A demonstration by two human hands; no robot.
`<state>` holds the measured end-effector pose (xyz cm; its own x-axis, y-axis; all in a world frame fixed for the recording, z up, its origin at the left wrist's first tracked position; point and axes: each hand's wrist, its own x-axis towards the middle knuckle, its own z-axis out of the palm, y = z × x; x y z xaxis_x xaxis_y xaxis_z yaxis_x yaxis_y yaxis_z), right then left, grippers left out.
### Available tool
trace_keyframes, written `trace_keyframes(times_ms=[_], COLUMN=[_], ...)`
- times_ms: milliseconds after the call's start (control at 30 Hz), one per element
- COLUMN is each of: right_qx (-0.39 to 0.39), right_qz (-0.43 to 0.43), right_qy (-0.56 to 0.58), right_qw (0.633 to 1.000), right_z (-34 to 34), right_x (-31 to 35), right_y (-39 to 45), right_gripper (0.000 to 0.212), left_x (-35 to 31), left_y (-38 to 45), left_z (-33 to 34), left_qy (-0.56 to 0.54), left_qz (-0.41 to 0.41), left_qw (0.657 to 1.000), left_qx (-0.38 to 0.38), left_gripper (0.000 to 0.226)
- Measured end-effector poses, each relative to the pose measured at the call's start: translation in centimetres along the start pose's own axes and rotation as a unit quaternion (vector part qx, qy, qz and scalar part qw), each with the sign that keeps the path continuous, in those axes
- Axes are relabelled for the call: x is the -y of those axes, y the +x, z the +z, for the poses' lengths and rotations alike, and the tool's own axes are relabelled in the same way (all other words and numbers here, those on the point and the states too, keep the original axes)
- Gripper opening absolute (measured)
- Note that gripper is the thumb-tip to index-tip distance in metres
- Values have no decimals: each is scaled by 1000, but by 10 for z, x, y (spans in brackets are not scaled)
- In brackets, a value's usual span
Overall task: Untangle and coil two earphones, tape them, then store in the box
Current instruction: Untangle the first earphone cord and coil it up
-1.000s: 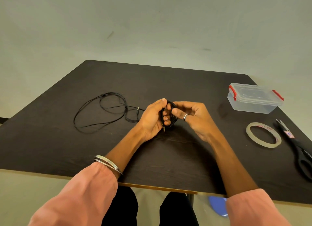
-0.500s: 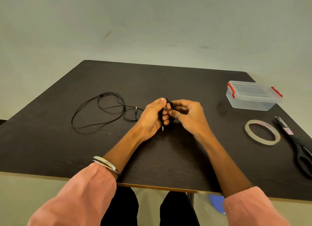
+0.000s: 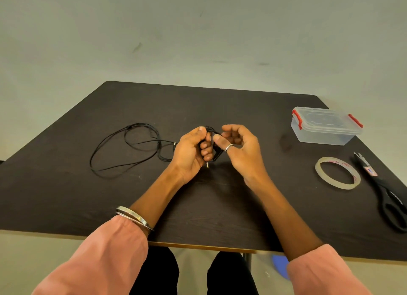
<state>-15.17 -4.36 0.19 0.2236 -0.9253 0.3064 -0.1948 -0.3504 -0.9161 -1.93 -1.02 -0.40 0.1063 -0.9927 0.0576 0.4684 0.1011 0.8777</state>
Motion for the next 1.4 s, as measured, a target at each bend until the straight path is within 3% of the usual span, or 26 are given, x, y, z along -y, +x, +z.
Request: trace_keyframes(times_ms=[133, 333, 767, 900, 1133, 1400], right_qx=[59, 204, 183, 172, 174, 154], right_qz=[38, -2, -16, -21, 13, -19], right_qy=[151, 108, 57, 76, 127, 49], right_qw=[986, 973, 981, 982, 976, 987], right_z=[-13, -23, -32, -34, -34, -33], right_x=[5, 3, 0, -1, -5, -8], right_y=[6, 6, 10, 11, 13, 15], right_gripper=[27, 33, 18, 17, 13, 18], left_x=[-3, -4, -5, -4, -5, 3], left_y=[1, -2, -2, -1, -1, 4], left_z=[-6, -8, -6, -6, -5, -11], left_qy=[2, 111, 257, 264, 309, 388], left_qz=[-3, 0, 38, 65, 102, 123], left_qw=[999, 990, 965, 961, 943, 911], left_qx=[43, 87, 41, 56, 69, 62], left_gripper=[37, 37, 43, 32, 34, 32])
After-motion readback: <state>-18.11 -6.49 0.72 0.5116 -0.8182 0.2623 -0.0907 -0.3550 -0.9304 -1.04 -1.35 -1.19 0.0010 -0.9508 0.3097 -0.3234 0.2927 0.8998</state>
